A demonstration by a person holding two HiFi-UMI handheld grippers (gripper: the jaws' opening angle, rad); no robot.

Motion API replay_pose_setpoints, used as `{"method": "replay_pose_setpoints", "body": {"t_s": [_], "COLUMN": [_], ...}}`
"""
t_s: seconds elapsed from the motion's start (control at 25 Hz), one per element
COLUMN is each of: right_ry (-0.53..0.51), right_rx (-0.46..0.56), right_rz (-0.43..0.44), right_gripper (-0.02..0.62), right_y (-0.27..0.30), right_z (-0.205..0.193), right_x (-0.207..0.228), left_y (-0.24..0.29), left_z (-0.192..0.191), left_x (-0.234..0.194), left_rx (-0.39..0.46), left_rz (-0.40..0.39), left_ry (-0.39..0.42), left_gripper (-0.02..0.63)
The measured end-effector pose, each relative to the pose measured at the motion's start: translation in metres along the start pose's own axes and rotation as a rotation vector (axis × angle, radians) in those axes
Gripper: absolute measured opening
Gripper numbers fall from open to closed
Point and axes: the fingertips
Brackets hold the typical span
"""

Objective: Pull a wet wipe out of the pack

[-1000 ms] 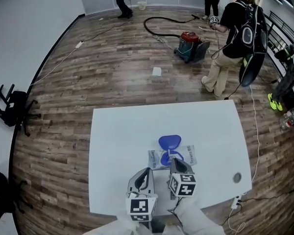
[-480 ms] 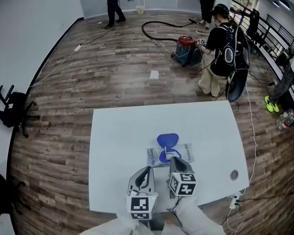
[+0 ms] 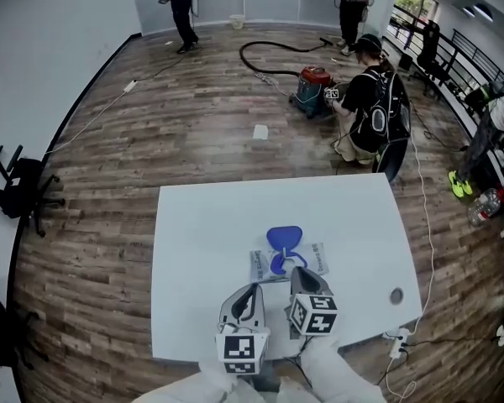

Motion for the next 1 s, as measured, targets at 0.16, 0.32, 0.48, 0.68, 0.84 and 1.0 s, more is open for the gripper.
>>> {"method": "replay_pose_setpoints", "body": {"t_s": [0.16,0.32,0.48,0.68,0.84,1.0], "right_ry": [-0.008,-0.014,-0.014,-0.012,-0.018,-0.021], "right_rx": [0.008,0.023,0.03,0.045,0.055,0.068], "right_rz": [0.003,0.005,0.007,0.004,-0.002,-0.006], "right_gripper": [0.017,0.017,0.017,0.017,0.017,0.017], "right_y": [-0.007,-0.012,-0.018,-0.025,-0.031,-0.036], "right_z": [0.005,0.011,0.013,0.017,0.02,0.026], "right_x": [-0.002,-0.005,-0.006,-0.005,-0.003,-0.001], "left_y": [-0.003,-0.004,-0.006,-0.007,-0.009,-0.008], "left_z": [0.003,0.008,0.011,0.01,0.009,0.011], "left_x": [0.002,0.005,0.012,0.019,0.021,0.021], "left_rx": [0.008,0.023,0.031,0.029,0.021,0.027], "left_rz": [-0.001,-0.006,-0.018,-0.033,-0.036,-0.039], "left_ry": [-0.003,-0.004,0.002,0.006,-0.009,-0.013], "left_gripper": [0.0,0.0,0.0,0.0,0.0,0.0]}}
Point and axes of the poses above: the fingertips, and each gripper's own axes: y forward along the fingers, x to its right, z out of its top, and after that the axes turned 12 degrees about -y, right-handed
